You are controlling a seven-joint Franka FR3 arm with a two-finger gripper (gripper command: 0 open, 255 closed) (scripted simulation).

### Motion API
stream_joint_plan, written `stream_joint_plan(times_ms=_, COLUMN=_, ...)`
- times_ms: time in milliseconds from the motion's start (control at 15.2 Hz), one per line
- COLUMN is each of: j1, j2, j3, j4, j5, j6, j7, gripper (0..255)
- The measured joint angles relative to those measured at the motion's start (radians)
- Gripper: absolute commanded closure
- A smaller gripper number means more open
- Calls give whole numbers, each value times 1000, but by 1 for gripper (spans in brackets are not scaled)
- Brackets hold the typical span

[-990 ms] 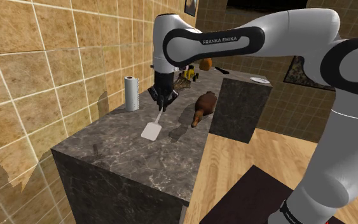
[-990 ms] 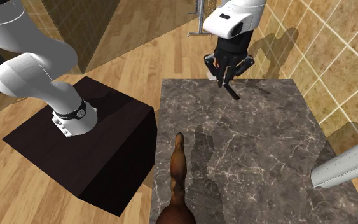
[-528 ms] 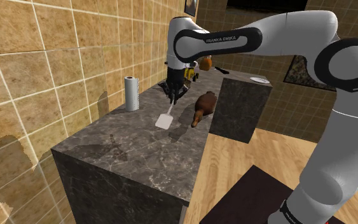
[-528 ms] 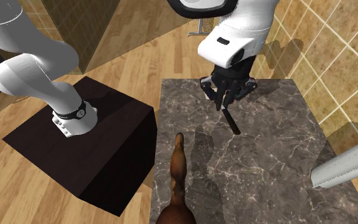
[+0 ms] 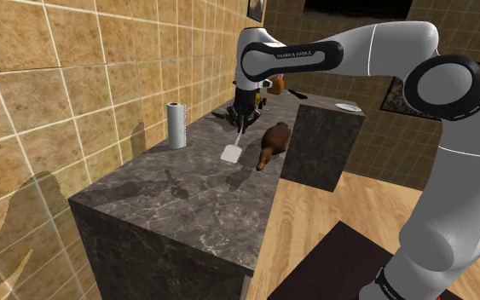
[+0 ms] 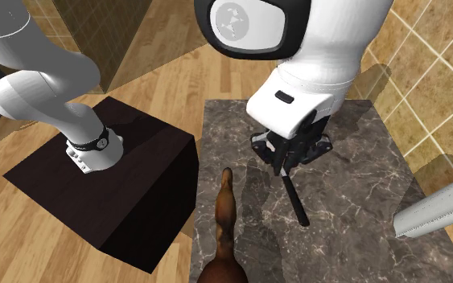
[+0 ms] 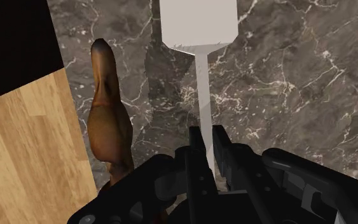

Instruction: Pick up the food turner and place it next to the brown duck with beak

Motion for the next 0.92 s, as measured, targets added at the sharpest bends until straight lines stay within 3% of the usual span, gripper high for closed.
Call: stream_joint_plan(times_ms=924, j1=-7, j2=26, j3=-10, j4=-152, j5=-21, j6=174, j7=19, gripper=255)
